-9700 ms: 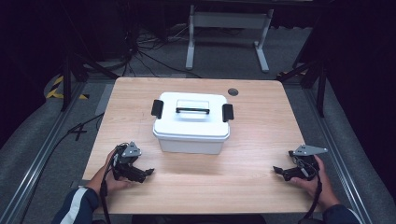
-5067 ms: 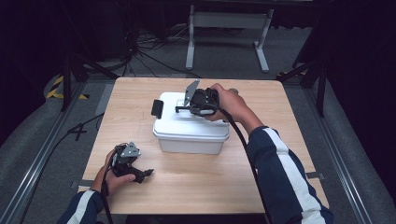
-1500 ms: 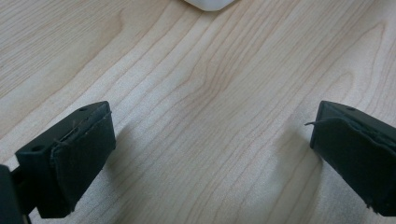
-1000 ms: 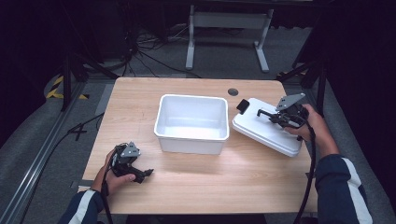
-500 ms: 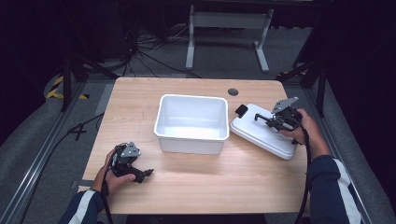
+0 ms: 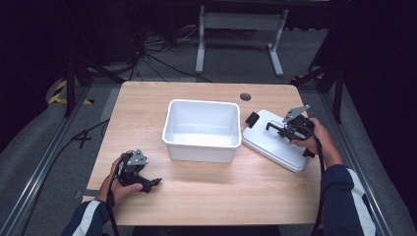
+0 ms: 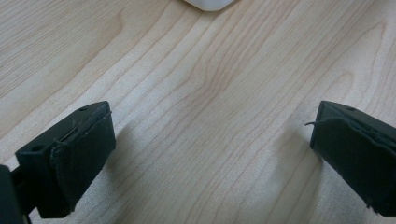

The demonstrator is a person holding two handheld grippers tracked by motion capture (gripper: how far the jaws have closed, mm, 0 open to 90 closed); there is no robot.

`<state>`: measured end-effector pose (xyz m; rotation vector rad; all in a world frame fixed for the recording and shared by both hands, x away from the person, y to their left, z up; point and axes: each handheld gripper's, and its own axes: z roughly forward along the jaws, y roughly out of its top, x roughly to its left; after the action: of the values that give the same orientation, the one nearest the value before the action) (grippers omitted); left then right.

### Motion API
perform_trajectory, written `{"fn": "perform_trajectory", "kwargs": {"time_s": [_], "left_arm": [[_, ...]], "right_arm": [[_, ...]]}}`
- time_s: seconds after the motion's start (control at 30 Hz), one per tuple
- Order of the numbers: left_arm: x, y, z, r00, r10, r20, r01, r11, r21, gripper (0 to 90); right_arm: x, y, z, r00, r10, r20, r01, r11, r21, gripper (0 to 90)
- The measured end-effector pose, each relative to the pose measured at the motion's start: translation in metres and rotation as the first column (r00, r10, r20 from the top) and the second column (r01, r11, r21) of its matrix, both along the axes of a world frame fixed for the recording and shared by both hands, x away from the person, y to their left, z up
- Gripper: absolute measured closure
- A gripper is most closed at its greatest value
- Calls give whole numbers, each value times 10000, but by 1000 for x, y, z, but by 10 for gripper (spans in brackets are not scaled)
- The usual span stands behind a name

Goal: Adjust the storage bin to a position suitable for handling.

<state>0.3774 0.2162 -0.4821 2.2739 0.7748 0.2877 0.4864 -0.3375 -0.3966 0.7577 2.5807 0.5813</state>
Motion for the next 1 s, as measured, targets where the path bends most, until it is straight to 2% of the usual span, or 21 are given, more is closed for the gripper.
{"fn": "perform_trajectory", "kwargs": {"time_s": [0.13, 0.3, 0.53, 1.0], "left_arm": [[0, 0, 0, 10000, -5, -1, 5, 10000, 7, 5], [0, 0, 0, 10000, 9, -6, -9, 10000, 1, 5], [0, 0, 0, 10000, -1, 2, 1, 10000, -1, 5], [0, 0, 0, 10000, -3, -3, 3, 10000, 2, 5]], "right_arm": [[0, -1, -4, 10000, -71, -62, 70, 9999, -91, 824], [-1, -3, -4, 9998, -173, -57, 174, 9998, 102, 778], [-4, -5, 3, 9998, -99, 151, 94, 9993, 352, 753], [-13, 2, 18, 9992, 3, 405, -40, 9957, 925, 642]]}}
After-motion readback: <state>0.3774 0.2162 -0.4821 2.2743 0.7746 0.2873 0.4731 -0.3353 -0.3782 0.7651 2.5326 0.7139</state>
